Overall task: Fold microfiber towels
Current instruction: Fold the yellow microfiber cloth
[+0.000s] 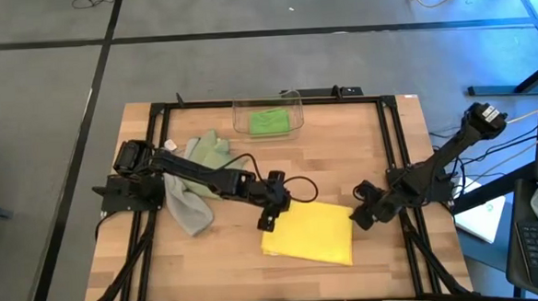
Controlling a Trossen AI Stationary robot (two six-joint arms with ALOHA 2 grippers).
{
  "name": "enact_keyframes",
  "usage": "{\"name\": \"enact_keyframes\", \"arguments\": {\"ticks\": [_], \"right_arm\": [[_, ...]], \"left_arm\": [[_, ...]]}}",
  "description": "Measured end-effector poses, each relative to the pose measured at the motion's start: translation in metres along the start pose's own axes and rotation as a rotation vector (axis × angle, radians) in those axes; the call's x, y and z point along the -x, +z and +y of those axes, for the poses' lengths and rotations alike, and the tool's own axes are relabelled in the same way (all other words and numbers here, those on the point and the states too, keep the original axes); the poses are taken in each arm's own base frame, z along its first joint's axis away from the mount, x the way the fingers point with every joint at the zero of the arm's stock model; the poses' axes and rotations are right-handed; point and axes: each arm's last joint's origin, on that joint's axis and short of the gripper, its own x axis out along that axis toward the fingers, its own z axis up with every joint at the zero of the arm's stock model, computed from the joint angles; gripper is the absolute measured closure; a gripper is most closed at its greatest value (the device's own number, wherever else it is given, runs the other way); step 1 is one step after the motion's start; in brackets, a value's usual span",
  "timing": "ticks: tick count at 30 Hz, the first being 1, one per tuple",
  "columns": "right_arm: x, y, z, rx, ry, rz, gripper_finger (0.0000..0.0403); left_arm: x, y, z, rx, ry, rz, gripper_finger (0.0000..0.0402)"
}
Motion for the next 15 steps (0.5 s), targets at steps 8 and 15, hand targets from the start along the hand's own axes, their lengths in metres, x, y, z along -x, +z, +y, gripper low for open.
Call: {"name": "enact_keyframes", "arguments": {"ticks": [8, 15], "right_arm": [[-0.0008, 0.0056, -0.0028, 0.013, -0.036, -0.076, 0.0177], [-0.0012, 0.0085, 0.0053, 0.03, 0.043, -0.09, 0.0177]], "left_arm": [[0.0, 0.001, -0.0001, -0.019, -0.002, -0.011, 0.0291], [-0.0004, 0.0014, 0.001, -0.019, 0.001, -0.016, 0.0291]]}}
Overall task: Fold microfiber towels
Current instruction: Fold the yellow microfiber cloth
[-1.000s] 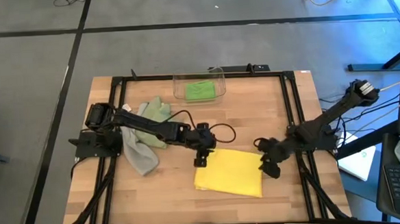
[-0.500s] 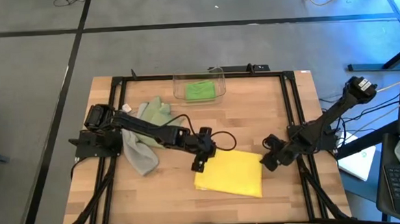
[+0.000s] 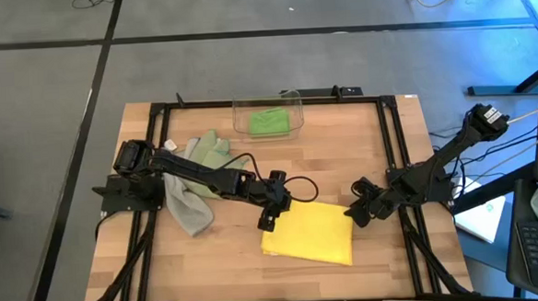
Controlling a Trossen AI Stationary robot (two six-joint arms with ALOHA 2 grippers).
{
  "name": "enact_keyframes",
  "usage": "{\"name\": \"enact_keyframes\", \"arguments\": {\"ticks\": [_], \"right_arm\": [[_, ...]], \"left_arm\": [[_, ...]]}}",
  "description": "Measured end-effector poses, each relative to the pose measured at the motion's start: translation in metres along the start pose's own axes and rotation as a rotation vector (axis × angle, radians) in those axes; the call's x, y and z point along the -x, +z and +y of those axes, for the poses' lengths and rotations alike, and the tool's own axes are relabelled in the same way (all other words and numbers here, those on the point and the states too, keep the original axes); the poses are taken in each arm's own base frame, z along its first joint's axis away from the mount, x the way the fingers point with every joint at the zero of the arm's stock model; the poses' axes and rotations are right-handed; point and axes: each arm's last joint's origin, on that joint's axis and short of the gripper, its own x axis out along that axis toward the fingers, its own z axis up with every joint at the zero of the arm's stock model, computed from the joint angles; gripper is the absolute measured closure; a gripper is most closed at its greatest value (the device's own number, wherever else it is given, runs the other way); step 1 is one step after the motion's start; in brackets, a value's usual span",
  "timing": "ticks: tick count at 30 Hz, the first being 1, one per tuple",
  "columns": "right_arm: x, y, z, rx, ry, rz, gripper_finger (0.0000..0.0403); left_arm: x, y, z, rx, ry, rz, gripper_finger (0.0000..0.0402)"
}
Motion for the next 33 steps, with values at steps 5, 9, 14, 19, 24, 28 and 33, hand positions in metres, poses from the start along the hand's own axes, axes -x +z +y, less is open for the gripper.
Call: {"name": "enact_keyframes", "arguments": {"ticks": [5, 9, 14, 19, 24, 28, 33], "right_arm": [[0.0, -0.002, -0.004, 0.06, -0.042, 0.053, 0.0177], [0.01, 0.004, 0.01, 0.251, -0.063, 0.033, 0.0177], [0.031, 0.021, 0.054, 0.513, 0.034, -0.106, 0.0177], [0.019, 0.018, 0.075, 0.55, 0.126, -0.082, 0.0177], [-0.022, 0.001, 0.075, 0.54, 0.103, 0.047, 0.0177], [-0.045, -0.01, 0.082, 0.592, 0.109, 0.172, 0.0177], [-0.056, -0.015, 0.078, 0.627, 0.013, 0.239, 0.0177]], "left_arm": [[-0.011, -0.009, -0.002, 0.017, -0.01, 0.057, 0.0291], [-0.024, -0.023, -0.005, -0.009, -0.029, 0.159, 0.0291], [-0.025, -0.024, -0.003, 0.016, -0.018, 0.166, 0.0291], [-0.02, -0.024, -0.001, 0.014, 0.07, 0.194, 0.0292], [-0.014, -0.019, 0.011, 0.052, 0.297, 0.169, 0.0292], [-0.016, -0.019, 0.009, 0.087, 0.138, 0.146, 0.0292], [-0.019, -0.022, -0.009, 0.1, -0.061, 0.165, 0.0292]]}}
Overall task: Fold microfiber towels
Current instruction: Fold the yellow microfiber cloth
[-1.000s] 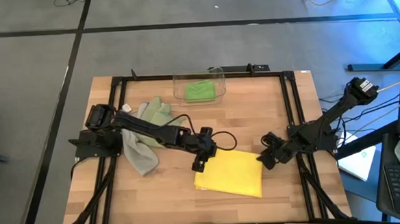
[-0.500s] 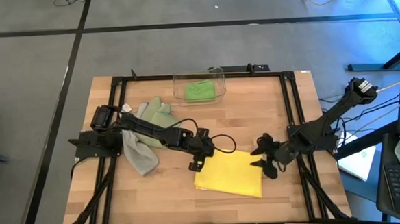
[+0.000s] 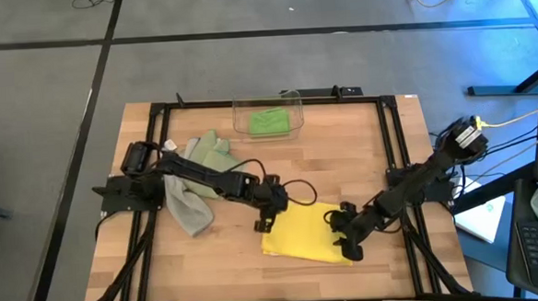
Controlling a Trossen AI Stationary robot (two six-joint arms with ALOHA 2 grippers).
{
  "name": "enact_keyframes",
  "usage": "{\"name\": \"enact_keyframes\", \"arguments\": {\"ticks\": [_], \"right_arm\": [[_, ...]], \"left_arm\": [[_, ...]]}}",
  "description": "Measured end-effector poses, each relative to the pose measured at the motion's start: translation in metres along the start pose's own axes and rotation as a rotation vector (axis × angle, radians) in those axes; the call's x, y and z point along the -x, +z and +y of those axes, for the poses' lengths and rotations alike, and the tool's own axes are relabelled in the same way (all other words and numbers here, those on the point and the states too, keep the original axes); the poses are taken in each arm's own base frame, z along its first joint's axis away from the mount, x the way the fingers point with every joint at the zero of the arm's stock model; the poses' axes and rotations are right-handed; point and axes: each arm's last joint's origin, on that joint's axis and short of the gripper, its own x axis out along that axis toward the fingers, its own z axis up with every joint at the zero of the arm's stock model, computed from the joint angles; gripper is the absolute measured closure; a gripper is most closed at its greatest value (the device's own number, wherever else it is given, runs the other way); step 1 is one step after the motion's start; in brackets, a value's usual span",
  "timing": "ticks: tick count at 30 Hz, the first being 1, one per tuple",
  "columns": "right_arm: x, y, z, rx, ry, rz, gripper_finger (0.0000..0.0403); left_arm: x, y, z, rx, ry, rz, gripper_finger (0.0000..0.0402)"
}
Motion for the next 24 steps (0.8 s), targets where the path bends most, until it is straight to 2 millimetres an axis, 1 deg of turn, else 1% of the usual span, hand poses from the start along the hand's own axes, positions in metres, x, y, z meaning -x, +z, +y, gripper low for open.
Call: {"name": "enact_keyframes", "arguments": {"ticks": [2, 5, 10, 14, 19, 24], "right_arm": [[-0.001, -0.002, -0.002, 0.004, -0.012, 0.014, 0.0177], [-0.001, -0.004, -0.006, 0.026, -0.052, 0.04, 0.0177], [0.0, -0.004, -0.013, 0.104, -0.121, 0.053, 0.0177], [-0.001, 0.0, -0.02, 0.159, -0.17, 0.034, 0.0177], [-0.001, 0.009, -0.035, 0.165, -0.26, 0.026, 0.0177], [-0.001, 0.023, -0.055, 0.164, -0.323, 0.018, 0.0177]], "left_arm": [[0.0, -0.001, -0.008, -0.004, -0.027, -0.009, 0.0292], [-0.008, -0.012, -0.018, 0.012, -0.045, 0.023, 0.0292], [-0.018, -0.03, -0.025, 0.06, -0.051, 0.088, 0.0292], [-0.023, -0.036, -0.03, 0.095, -0.056, 0.072, 0.0292], [-0.023, -0.036, -0.04, 0.096, -0.074, 0.043, 0.0292], [-0.022, -0.032, -0.05, 0.081, -0.092, 0.001, 0.0292]]}}
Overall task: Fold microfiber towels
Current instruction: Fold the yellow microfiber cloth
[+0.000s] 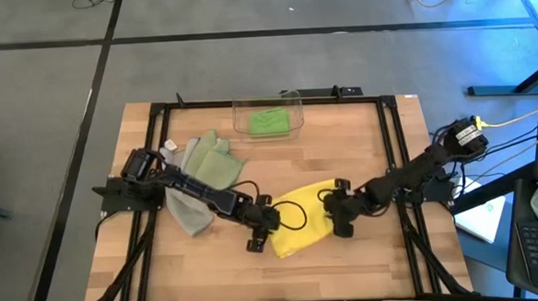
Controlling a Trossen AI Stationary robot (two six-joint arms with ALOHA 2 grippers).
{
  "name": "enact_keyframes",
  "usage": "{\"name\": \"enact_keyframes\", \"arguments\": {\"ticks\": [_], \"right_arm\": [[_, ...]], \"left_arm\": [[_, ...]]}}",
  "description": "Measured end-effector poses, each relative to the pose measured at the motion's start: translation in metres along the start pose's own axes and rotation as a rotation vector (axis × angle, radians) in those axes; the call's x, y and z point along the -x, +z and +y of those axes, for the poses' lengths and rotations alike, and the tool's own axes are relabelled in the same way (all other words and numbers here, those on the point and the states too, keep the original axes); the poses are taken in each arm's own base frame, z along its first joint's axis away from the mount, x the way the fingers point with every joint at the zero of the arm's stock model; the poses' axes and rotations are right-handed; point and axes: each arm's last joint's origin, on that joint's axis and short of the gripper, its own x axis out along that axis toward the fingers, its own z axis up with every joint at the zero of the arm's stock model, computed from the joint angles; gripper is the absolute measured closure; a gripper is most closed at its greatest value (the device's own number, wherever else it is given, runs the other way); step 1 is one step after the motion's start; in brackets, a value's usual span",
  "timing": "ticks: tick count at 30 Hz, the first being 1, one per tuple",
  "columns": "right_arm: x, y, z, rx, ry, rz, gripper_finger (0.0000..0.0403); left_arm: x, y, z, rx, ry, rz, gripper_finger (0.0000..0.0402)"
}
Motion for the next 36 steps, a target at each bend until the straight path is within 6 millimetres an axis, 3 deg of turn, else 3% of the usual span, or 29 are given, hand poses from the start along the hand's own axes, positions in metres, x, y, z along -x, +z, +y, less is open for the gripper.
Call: {"name": "enact_keyframes", "arguments": {"ticks": [10, 13, 18, 20, 23, 27, 31, 36], "right_arm": [[-0.008, 0.016, -0.033, 0.24, -0.076, -0.003, 0.0177], [-0.008, 0.022, -0.042, 0.298, -0.183, -0.006, 0.0177], [0.004, 0.048, -0.048, 0.283, -0.304, -0.003, 0.0177], [0.012, 0.063, -0.045, 0.261, -0.285, -0.032, 0.0177], [0.022, 0.072, -0.041, 0.233, -0.237, 0.001, 0.0177], [0.031, 0.085, -0.027, 0.134, -0.124, -0.091, 0.0177], [0.032, 0.088, 0.001, 0.08, 0.055, -0.269, 0.0177], [0.031, 0.084, 0.032, 0.102, 0.093, -0.477, 0.0177]], "left_arm": [[0.001, -0.003, -0.017, 0.054, -0.023, 0.009, 0.0292], [0.001, -0.003, -0.022, 0.075, -0.016, 0.0, 0.0292], [0.001, 0.0, -0.026, 0.103, 0.01, -0.051, 0.0292], [0.002, 0.002, -0.026, 0.118, 0.006, -0.071, 0.0291], [0.002, 0.007, -0.026, 0.133, 0.018, -0.124, 0.0292], [0.004, 0.011, -0.025, 0.141, 0.067, -0.168, 0.0292], [0.028, 0.015, -0.026, 0.134, 0.206, -0.2, 0.0292], [0.064, 0.011, -0.027, 0.074, 0.487, -0.185, 0.0292]]}}
